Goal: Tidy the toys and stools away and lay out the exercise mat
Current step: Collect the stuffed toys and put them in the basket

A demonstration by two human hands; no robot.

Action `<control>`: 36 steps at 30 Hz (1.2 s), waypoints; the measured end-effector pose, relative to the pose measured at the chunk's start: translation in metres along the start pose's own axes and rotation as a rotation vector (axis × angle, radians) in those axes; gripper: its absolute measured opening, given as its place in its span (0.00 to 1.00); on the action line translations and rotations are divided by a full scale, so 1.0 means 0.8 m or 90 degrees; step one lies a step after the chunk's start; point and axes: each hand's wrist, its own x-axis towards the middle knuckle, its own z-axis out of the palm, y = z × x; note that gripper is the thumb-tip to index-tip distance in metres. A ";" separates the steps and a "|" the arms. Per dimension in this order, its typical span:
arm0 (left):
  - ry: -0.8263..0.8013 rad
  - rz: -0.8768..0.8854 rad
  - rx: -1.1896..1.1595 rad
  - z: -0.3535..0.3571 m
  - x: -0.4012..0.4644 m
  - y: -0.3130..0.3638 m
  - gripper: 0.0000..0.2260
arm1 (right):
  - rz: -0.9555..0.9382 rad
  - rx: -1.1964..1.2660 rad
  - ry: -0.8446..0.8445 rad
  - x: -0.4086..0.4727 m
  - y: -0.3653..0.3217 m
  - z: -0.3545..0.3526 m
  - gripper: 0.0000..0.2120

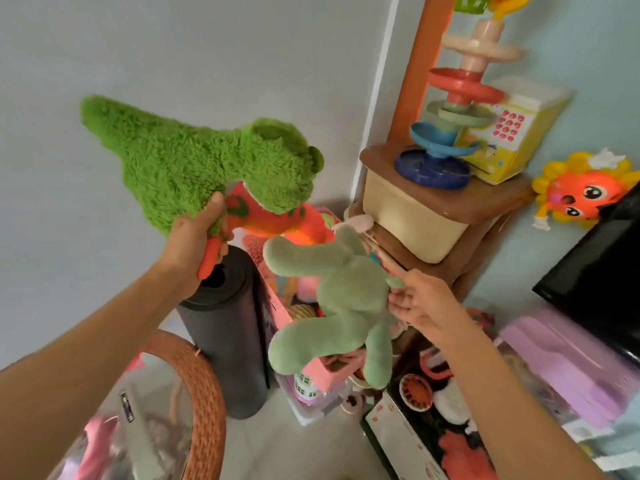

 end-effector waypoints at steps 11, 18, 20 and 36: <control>0.226 0.003 0.019 0.041 0.029 -0.021 0.14 | -0.075 -0.452 -0.433 0.127 0.013 0.021 0.08; 0.314 -0.056 0.007 0.042 0.014 -0.043 0.18 | -0.389 -1.121 -0.743 0.114 0.089 0.072 0.48; 0.322 -0.062 -0.004 0.035 0.008 -0.043 0.18 | -0.408 -1.200 -0.697 0.114 0.104 0.088 0.54; 0.305 -0.091 -0.051 -0.001 -0.010 -0.041 0.20 | -0.552 -1.453 -0.637 0.086 0.162 0.146 0.57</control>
